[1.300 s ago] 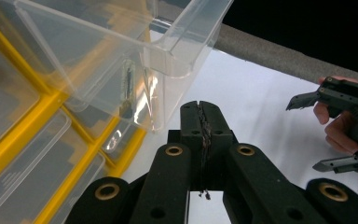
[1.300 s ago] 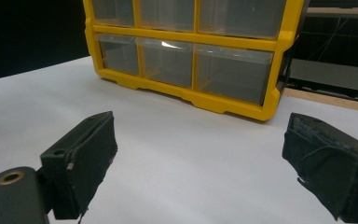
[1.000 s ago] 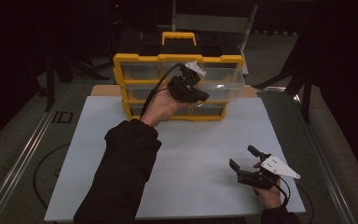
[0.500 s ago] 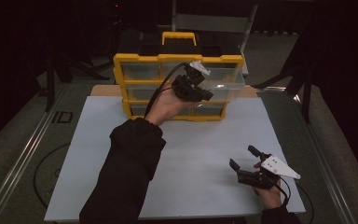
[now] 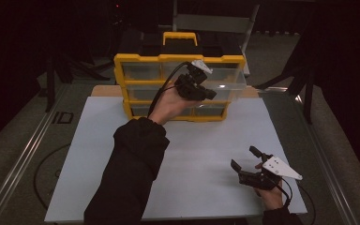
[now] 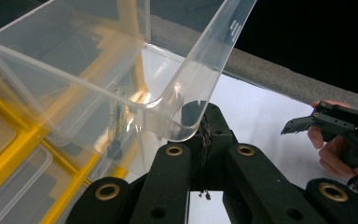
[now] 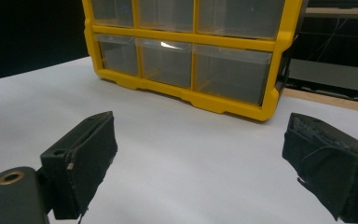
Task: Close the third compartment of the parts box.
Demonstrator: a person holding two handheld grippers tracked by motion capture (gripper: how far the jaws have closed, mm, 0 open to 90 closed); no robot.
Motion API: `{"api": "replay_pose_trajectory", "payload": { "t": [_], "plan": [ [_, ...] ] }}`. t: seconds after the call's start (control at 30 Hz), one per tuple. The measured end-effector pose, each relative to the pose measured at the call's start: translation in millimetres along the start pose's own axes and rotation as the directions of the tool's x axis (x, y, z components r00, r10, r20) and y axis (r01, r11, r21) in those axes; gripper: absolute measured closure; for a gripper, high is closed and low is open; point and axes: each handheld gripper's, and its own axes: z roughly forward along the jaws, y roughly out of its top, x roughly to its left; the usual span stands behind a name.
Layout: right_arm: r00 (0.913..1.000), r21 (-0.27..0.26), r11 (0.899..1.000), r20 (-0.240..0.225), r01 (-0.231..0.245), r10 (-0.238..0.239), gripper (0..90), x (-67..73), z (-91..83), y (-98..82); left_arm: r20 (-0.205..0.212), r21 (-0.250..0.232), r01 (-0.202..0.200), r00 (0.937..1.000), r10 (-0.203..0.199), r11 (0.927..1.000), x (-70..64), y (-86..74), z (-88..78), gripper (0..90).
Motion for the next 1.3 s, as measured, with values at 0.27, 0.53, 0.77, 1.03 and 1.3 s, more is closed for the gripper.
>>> {"api": "replay_pose_trajectory", "payload": {
  "t": [0.27,0.53,0.77,1.03,1.3],
  "plan": [
    [1.0,0.0,1.0,0.001,0.001,-0.001,9.5,-0.1,-0.2,0.1,-0.002,-0.005,0.013,0.9999,-0.013,0.9999,3.0,1.6,2.2,89.9],
    [1.0,0.0,1.0,0.0,0.001,-0.001,9.5,0.2,-0.1,0.1,-0.006,-0.009,0.02,0.9998,-0.02,0.9998,5.0,1.9,4.3,89.9],
    [1.0,0.0,1.0,0.001,0.0,0.0,9.5,-0.2,-0.4,0.2,-0.017,-0.012,0.024,0.9995,-0.025,0.9996,6.9,3.0,5.9,89.9],
    [1.0,0.0,1.0,-0.001,0.0,0.0,9.5,-0.2,-0.2,0.0,-0.037,-0.011,0.025,0.999,-0.026,0.9996,7.5,6.0,9.5,89.9],
    [1.0,-0.001,1.0,-0.001,-0.002,0.002,9.5,-0.3,-0.5,0.0,-0.047,-0.022,0.042,0.9979,-0.043,0.9989,10.3,6.1,12.7,89.9]
  ]
}}
